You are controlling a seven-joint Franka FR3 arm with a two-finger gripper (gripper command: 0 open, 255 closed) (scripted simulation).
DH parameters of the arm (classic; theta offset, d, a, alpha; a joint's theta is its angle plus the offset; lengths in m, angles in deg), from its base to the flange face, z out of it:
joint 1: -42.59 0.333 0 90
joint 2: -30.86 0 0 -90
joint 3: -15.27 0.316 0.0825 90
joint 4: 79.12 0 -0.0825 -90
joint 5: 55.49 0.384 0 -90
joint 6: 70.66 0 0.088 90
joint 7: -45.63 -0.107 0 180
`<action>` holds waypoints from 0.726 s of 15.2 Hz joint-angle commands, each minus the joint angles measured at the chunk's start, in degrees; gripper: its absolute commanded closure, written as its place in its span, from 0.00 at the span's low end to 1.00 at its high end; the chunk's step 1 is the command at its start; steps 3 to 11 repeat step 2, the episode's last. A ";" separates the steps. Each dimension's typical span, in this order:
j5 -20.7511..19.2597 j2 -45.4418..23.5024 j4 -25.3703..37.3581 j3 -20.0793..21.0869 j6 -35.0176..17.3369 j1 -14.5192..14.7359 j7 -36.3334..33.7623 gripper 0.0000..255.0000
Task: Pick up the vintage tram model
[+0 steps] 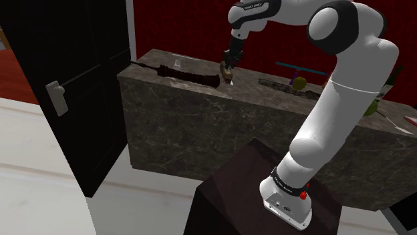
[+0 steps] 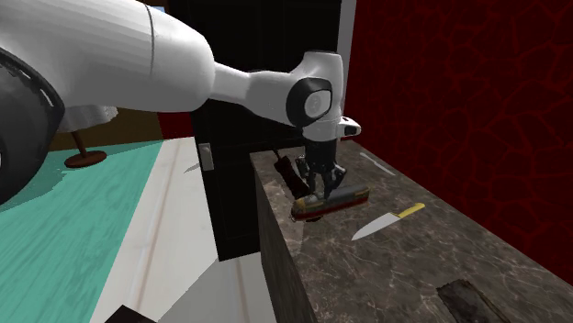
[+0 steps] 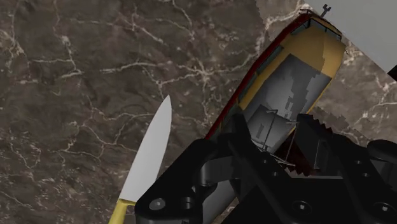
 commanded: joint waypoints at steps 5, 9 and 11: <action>-0.13 0.40 0.52 0.04 0.87 0.09 -0.19 1.00; -0.13 0.40 0.52 0.04 0.87 0.09 -0.19 1.00; -0.13 0.40 0.52 0.04 0.87 0.09 -0.19 1.00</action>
